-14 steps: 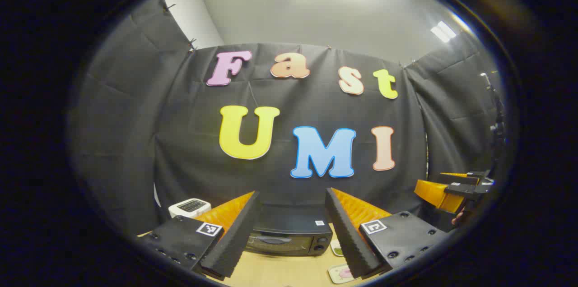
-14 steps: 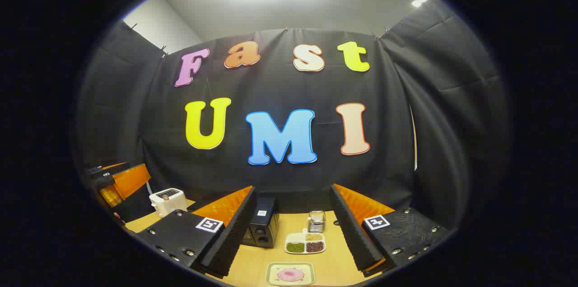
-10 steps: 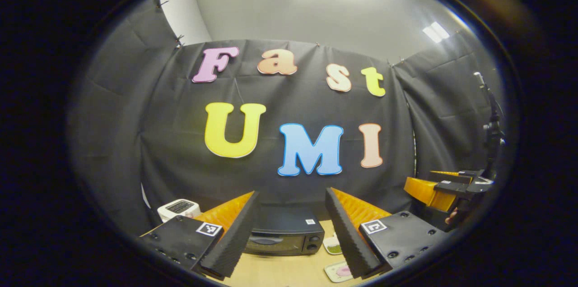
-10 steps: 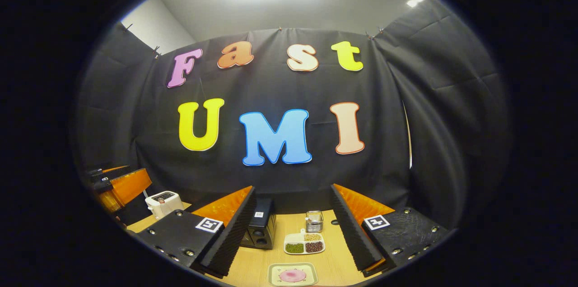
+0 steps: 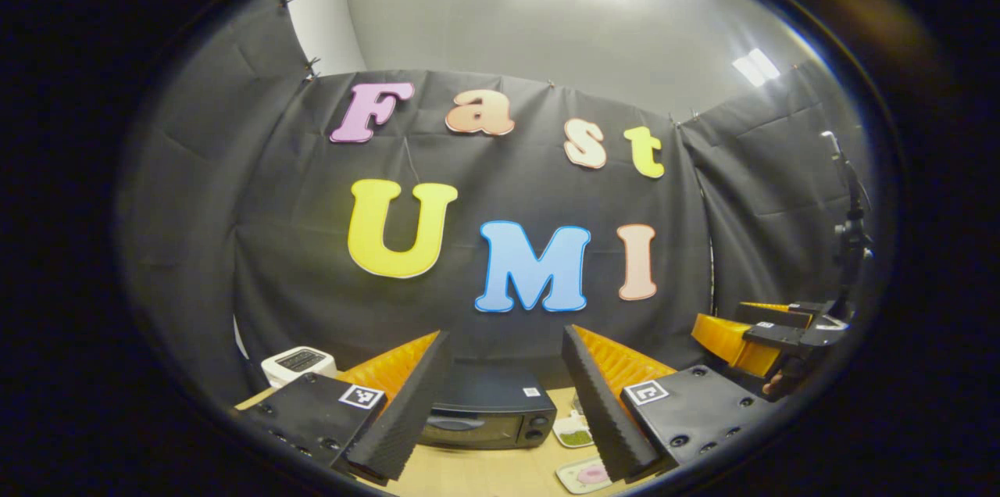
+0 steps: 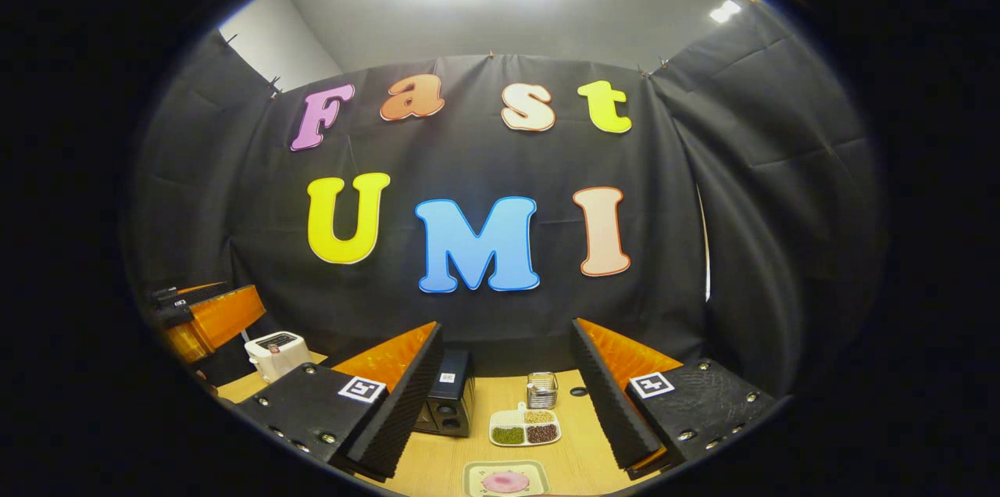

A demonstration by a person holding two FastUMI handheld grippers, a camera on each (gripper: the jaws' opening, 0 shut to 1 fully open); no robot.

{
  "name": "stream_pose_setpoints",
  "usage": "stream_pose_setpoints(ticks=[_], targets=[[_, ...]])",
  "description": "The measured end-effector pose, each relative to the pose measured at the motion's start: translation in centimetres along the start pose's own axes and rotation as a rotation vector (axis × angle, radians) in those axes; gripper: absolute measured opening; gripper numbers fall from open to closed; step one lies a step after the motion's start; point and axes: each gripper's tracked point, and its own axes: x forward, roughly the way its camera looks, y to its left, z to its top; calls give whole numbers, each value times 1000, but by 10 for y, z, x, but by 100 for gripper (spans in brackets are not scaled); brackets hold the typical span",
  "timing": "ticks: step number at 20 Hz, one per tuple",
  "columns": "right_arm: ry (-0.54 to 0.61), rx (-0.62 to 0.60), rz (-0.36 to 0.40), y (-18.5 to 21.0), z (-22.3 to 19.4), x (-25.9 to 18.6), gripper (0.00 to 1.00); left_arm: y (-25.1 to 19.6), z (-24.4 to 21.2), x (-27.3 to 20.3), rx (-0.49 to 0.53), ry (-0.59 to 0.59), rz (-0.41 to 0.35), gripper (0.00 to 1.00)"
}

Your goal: Open the electric oven with the left hand, put the food in, and close the electric oven.

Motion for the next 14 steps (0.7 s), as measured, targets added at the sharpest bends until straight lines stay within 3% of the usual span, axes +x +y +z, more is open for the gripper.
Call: stream_pose_setpoints(ticks=[1,2,5,8,11,13,14], targets=[[6,3,1,1,-3,3,98,0,-1,1,6,5,0,92],[10,5,2,2,-6,3,98,0,-6,4,5,15,-7,99],[24,9,3,2,-15,8,98,3,-28,15,-18,70,-11,92],[55,3,2,2,-28,12,98,13,-62,39,-19,134,-9,99],[69,-4,-16,-3,-37,16,98,24,-96,63,-9,195,-3,99],[85,-7,-27,-4,-43,19,98,30,-130,82,-38,267,-7,93],[93,-8,-32,-5,-47,22,98,36,-144,89,-48,299,9,99]])
